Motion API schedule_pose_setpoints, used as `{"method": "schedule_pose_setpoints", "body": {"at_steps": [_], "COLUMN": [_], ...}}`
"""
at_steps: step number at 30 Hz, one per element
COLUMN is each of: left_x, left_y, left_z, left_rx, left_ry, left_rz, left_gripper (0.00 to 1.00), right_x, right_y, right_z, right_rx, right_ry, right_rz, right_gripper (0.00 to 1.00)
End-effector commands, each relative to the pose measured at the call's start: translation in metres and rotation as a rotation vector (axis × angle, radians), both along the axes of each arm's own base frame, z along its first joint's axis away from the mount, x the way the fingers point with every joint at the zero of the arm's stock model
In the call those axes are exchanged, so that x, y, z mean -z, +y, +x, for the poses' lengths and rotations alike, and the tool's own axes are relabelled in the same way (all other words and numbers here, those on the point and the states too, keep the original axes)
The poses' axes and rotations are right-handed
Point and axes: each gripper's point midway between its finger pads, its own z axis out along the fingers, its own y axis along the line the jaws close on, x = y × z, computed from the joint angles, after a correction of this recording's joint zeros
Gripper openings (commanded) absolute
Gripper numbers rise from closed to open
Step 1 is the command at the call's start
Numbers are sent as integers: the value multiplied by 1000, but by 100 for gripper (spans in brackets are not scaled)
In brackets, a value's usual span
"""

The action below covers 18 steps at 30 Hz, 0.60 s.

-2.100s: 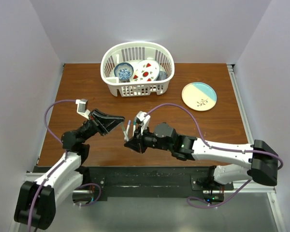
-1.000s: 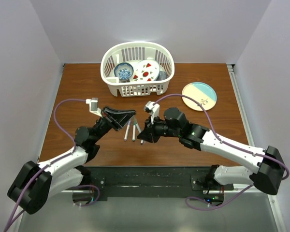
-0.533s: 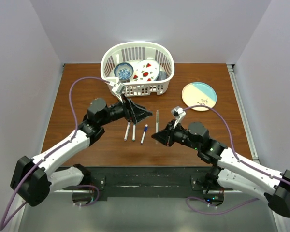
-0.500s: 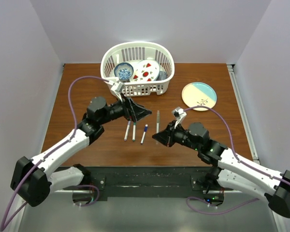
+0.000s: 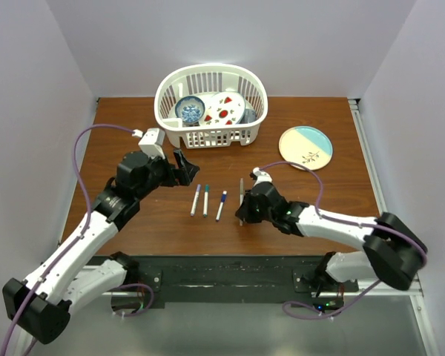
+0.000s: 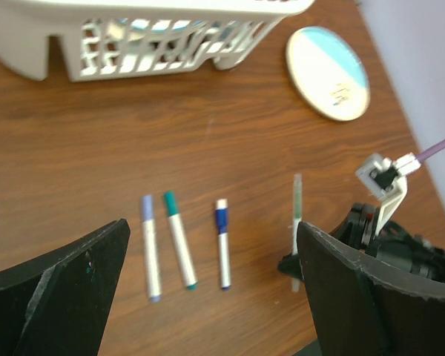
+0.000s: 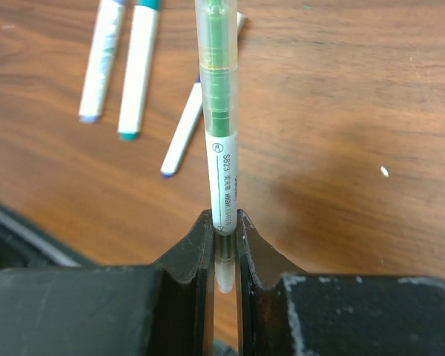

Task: Insert the pens into the pen caps

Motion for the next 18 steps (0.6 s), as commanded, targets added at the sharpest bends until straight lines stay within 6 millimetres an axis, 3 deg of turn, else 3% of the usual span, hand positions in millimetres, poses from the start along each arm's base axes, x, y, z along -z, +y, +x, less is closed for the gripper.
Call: {"method": "schedule_pose_setpoints", "body": {"at_steps": [1,6,10,18], "left_x": [26,26,24,21], "left_y": [34,40,41,38], "left_z": [-7,-13,-14,-16], "left_rx": [-93,-90,-85,-54], "left_ry": [32,14,4,-9], "left_rz": [146,173,179,166], "left_gripper": [100,100,100,100], "right_x": [4,26,23,-22], "right_y": [12,19,19,10], "right_z": [26,34,35,27], "right_rx": [90,109,141,93], "right_ry": [5,62,69,-10], "right_rz": [-26,-87,-71,-30], "right_gripper": [5,14,29,48]}}
